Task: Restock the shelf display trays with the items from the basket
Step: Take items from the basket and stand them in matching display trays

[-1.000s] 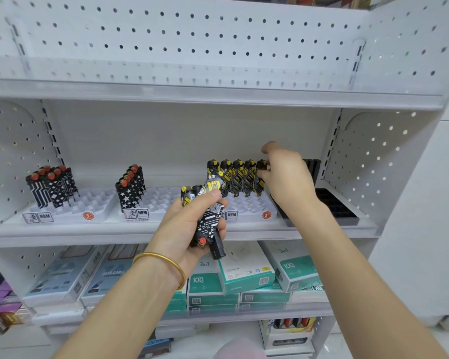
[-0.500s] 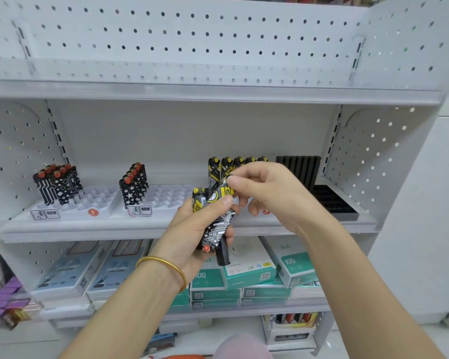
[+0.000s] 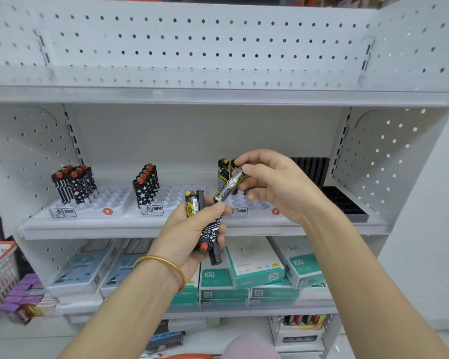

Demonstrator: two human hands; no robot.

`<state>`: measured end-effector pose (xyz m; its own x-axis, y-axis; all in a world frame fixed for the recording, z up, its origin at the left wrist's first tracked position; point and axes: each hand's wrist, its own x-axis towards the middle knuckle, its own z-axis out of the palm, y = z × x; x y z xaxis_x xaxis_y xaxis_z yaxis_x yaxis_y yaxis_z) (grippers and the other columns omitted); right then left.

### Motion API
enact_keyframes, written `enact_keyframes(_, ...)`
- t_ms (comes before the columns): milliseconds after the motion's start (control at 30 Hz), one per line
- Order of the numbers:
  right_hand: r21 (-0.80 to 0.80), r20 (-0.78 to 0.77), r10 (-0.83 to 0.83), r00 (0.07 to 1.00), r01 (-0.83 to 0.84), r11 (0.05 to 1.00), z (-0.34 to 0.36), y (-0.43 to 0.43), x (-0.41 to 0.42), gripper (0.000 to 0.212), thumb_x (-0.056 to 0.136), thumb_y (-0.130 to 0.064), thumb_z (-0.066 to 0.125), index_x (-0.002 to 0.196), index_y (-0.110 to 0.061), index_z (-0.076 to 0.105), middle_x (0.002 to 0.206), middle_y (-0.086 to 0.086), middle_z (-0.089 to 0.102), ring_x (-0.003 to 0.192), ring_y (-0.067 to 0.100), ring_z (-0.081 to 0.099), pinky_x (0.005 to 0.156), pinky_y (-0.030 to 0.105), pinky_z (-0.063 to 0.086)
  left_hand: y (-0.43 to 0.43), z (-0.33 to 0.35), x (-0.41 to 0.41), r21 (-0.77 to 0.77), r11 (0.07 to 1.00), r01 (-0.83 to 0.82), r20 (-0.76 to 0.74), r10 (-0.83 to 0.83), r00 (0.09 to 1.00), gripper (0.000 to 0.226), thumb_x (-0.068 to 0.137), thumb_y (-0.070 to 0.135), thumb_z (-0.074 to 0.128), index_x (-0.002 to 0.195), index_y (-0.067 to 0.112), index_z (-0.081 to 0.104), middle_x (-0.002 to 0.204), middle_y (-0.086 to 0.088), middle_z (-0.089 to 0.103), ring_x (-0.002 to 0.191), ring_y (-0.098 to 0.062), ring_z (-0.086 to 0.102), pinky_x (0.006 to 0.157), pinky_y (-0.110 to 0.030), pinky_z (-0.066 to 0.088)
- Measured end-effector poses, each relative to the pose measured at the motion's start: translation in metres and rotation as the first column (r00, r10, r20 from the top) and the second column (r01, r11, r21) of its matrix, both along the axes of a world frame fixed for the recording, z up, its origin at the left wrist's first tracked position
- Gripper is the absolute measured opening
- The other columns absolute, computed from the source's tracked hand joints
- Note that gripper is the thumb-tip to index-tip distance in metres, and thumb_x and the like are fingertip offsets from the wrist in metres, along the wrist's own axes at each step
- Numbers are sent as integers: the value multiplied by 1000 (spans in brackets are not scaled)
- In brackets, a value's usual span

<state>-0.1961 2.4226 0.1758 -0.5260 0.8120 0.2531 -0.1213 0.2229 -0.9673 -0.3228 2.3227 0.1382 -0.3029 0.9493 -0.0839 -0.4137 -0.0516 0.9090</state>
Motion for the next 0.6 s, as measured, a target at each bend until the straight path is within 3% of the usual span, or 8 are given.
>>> enact_keyframes(67, 38, 7, 26, 1000, -27, 999, -1, 0, -1, 12, 88, 0, 57, 93, -10, 62, 78, 5, 59, 62, 13, 58, 52, 19, 49, 0, 0, 0, 0, 1000, -19, 15, 19, 1000, 13, 85, 7, 63, 88, 15, 53, 80, -7, 71, 50, -12, 52, 42, -21, 46)
enact_keyframes(333, 103, 46, 67, 997, -72, 992, 0, 4, -4, 25, 86, 9, 55, 102, -10, 60, 104, 11, 67, 78, 14, 60, 59, 17, 49, -2, 1, -6, 2, 998, -61, 43, 61, 997, 16, 84, 6, 64, 94, 15, 56, 75, -4, 72, 49, -12, 53, 43, -21, 45)
enact_keyframes(500, 49, -44, 100, 994, -98, 994, -4, 3, -11, 28, 87, 4, 57, 110, -11, 60, 93, 9, 62, 71, 11, 59, 59, 18, 50, -1, -1, -5, 0, 993, -118, 8, 118, 993, 21, 80, 4, 68, 90, 17, 55, 82, -7, 69, 50, -13, 55, 45, -22, 46)
enact_keyframes(600, -9, -59, 119, 991, -120, 993, -5, 3, -16, 31, 87, 3, 56, 116, -8, 56, 97, 13, 64, 72, 13, 58, 55, 18, 49, -1, 0, -3, -4, 991, -131, 0, 131, 991, 22, 80, 4, 69, 90, 18, 54, 82, -8, 67, 48, -12, 56, 47, -22, 45)
